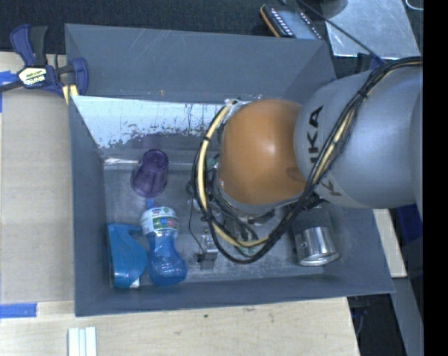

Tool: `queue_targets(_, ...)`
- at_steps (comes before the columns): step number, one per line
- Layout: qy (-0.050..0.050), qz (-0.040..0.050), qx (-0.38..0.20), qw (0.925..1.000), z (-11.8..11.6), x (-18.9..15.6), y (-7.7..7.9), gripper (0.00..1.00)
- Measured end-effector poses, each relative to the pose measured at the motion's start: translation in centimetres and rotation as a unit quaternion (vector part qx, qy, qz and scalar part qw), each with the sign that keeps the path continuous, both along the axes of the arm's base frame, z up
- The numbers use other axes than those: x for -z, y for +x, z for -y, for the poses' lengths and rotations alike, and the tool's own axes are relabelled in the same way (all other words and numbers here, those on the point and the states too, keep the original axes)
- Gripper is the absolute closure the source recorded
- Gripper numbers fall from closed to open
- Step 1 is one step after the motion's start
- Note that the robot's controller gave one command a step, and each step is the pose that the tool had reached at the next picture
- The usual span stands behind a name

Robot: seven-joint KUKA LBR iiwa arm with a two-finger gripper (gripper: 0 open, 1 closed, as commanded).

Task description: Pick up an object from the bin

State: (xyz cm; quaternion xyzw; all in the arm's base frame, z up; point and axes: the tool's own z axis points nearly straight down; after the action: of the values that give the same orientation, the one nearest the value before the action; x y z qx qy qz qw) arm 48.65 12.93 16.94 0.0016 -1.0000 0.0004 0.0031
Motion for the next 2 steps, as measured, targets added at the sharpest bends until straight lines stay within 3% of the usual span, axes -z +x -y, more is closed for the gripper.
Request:
queue_targets(1, 0.001, 0.0041, 0.002, 1.0, 0.1, -0.5, 0.2, 0.0)
queue_targets(2, -0.002, 0.016, -0.233, 0.9724, -5.8, 7.7, 4.5, 0.0)
